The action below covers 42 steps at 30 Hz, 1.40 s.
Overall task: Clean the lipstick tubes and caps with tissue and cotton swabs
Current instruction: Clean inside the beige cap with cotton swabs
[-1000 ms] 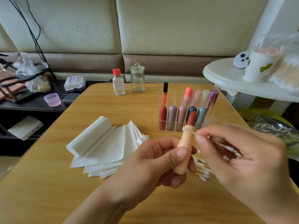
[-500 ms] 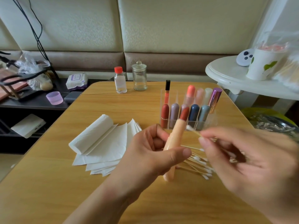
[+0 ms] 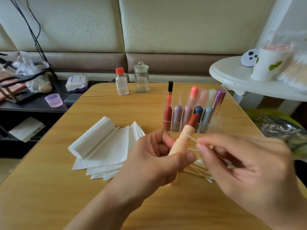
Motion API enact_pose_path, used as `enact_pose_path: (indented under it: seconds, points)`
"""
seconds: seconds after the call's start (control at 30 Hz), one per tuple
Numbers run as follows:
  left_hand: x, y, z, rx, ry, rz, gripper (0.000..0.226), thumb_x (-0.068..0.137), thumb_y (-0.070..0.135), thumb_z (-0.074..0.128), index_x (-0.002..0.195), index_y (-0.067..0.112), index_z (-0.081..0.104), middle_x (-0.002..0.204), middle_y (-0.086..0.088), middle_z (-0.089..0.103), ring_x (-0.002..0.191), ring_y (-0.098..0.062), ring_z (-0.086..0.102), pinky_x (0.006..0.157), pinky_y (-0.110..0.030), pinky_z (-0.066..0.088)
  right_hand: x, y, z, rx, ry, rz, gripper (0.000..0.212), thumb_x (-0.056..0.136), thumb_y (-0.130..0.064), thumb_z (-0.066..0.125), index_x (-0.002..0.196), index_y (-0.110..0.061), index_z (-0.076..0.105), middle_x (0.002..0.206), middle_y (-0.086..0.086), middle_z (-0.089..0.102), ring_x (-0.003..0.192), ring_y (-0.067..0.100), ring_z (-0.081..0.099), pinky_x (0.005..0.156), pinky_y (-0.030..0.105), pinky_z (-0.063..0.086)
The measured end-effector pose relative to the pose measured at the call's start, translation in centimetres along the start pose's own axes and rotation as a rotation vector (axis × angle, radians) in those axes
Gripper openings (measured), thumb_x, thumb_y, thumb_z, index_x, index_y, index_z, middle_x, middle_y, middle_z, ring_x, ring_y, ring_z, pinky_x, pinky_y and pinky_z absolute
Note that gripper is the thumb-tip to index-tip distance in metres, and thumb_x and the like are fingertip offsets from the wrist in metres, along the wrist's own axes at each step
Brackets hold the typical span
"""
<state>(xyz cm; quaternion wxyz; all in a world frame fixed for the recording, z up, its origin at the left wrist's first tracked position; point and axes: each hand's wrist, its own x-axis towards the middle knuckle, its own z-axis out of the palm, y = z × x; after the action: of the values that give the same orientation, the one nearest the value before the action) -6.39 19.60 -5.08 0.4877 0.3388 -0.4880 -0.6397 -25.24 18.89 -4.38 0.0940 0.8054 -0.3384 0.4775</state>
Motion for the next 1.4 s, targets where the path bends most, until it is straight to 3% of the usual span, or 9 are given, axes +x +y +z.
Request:
enact_pose_path:
  seconds: [0.17,0.5,0.63,0.77,0.83,1.0,1.13,1.27,1.4]
  points:
    - [0.0,-0.1,0.0,0.000,-0.008,0.004,0.028,0.059,0.018,0.082,0.066,0.017,0.055,0.055,-0.012,0.051,0.034,-0.011,0.035,0.038,-0.015,0.029,-0.1,0.1,0.0,-0.008,-0.017,-0.020,0.010,0.085,-0.014,0.073,0.078,-0.010,0.078,0.056,-0.003,0.057,0.045,0.017,0.049,0.045,0.032,0.043]
    - [0.0,-0.1,0.0,0.030,0.035,0.020,0.028,0.056,0.021,0.083,0.064,0.021,0.056,0.054,-0.009,0.052,0.034,-0.009,0.036,0.037,-0.014,0.029,-0.1,-0.1,-0.2,-0.009,-0.028,-0.002,0.011,0.085,-0.015,0.072,0.076,-0.010,0.077,0.054,-0.002,0.056,0.043,0.018,0.048,0.040,0.034,0.043]
    - [-0.1,-0.1,0.3,0.217,0.135,0.103,0.032,0.061,0.016,0.083,0.066,0.022,0.052,0.057,-0.006,0.059,0.037,-0.009,0.046,0.038,-0.015,0.034,-0.4,-0.3,-0.1,-0.011,-0.023,0.010,0.013,0.088,-0.016,0.071,0.078,-0.011,0.078,0.055,-0.005,0.056,0.042,0.016,0.049,0.040,0.033,0.043]
    - [-0.3,-0.3,0.9,0.429,0.298,0.227,0.035,0.070,0.009,0.080,0.069,0.023,0.048,0.060,-0.004,0.063,0.044,-0.023,0.060,0.041,-0.019,0.037,-0.5,-0.3,0.1,-0.028,-0.030,-0.013,0.015,0.089,-0.017,0.069,0.080,-0.010,0.078,0.059,-0.014,0.050,0.045,0.009,0.045,0.042,0.030,0.044]
    - [-0.4,-0.4,1.1,0.496,0.349,0.266,0.037,0.073,0.004,0.079,0.071,0.023,0.047,0.059,-0.006,0.062,0.041,-0.019,0.055,0.040,-0.019,0.034,-0.4,-0.3,0.1,-0.037,-0.028,-0.033,0.013,0.088,-0.016,0.070,0.080,-0.009,0.078,0.058,-0.010,0.055,0.045,0.012,0.048,0.042,0.031,0.045]
    - [-0.6,-0.6,1.5,0.557,0.360,0.312,0.032,0.072,0.013,0.076,0.074,0.027,0.047,0.055,-0.015,0.062,0.048,-0.037,0.060,0.038,-0.038,0.041,-0.5,-0.4,0.4,-0.068,-0.009,-0.038,0.011,0.088,-0.014,0.071,0.081,-0.009,0.078,0.057,-0.003,0.061,0.043,0.015,0.051,0.042,0.032,0.045]
    - [-0.6,-0.6,1.4,0.583,0.375,0.342,0.038,0.074,0.003,0.077,0.073,0.025,0.046,0.056,-0.013,0.060,0.046,-0.033,0.059,0.039,-0.028,0.036,-0.6,-0.6,0.6,-0.113,-0.003,-0.044,0.014,0.089,-0.015,0.070,0.080,-0.008,0.078,0.054,0.000,0.059,0.042,0.020,0.050,0.042,0.034,0.046]
    - [-0.7,-0.8,1.2,0.587,0.373,0.369,0.037,0.074,0.005,0.078,0.072,0.022,0.045,0.057,-0.015,0.058,0.045,-0.035,0.054,0.037,-0.032,0.032,-0.7,-0.8,0.8,-0.124,-0.021,-0.067,0.016,0.089,-0.016,0.068,0.079,-0.009,0.078,0.054,-0.001,0.057,0.042,0.021,0.049,0.042,0.032,0.045]
    - [-0.6,-1.0,1.2,0.553,0.377,0.370,0.029,0.070,0.015,0.075,0.072,0.022,0.047,0.056,-0.009,0.060,0.043,-0.025,0.054,0.039,-0.034,0.036,-0.8,-0.7,0.8,-0.112,-0.021,-0.066,0.013,0.089,-0.015,0.069,0.081,-0.009,0.078,0.056,-0.002,0.058,0.043,0.021,0.050,0.043,0.032,0.044]
